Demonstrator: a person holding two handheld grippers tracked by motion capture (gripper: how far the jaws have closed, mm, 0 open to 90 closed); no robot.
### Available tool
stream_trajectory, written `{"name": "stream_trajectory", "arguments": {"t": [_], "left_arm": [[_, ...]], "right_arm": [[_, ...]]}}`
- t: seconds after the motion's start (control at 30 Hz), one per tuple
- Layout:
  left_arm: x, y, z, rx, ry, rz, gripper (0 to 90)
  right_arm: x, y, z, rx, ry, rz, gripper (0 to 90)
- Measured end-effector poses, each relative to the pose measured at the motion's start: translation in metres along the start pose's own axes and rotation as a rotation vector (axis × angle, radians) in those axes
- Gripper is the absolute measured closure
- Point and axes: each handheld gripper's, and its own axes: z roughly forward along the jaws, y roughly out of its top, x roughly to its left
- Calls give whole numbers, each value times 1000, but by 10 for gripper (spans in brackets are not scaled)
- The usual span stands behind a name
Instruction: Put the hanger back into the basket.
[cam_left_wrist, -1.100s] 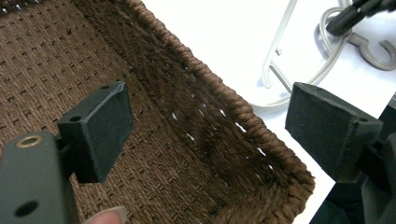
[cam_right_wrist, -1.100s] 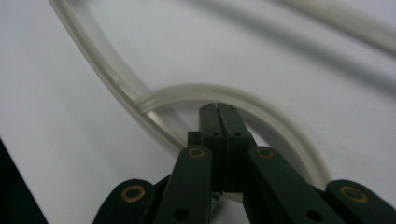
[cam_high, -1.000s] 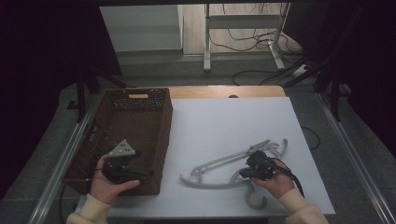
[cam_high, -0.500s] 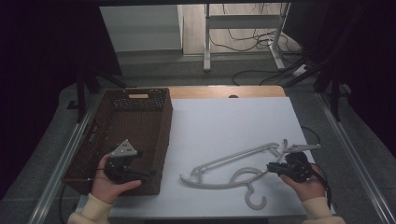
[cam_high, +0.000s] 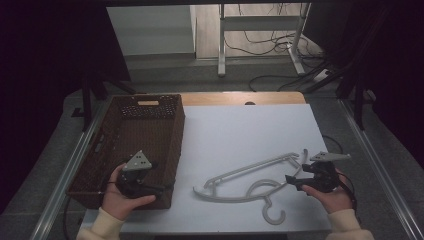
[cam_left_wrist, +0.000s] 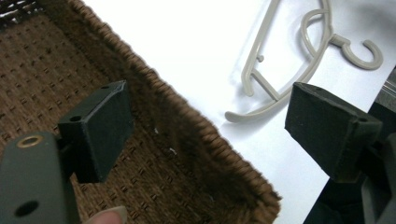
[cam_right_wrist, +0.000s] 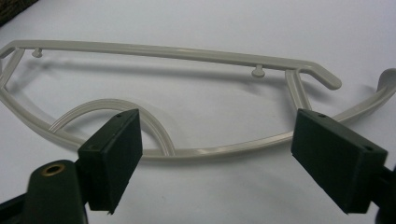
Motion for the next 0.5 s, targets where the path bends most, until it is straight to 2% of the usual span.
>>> {"name": "stream_trajectory", "arguments": {"t": [0.13,0.2,0.37,0.4,0.47,0.5], "left_arm": [[-6,5,2,-6,-11,18,162],[-15,12,8,-5,-28,37,164],[-31,28,23,15,-100,96,190],[-31,28,23,15,-100,96,193],[-42,35,34,43,-142,139,193],[-42,35,34,43,-142,139,197]], "right_arm": [[0,1,-1,-9,2,0,157],[0,1,-1,-11,1,3,157],[-2,1,-2,-16,0,9,158],[-2,1,-2,-16,0,9,158],[-3,1,-2,-16,-1,12,159],[-3,1,-3,-15,0,13,160]]}}
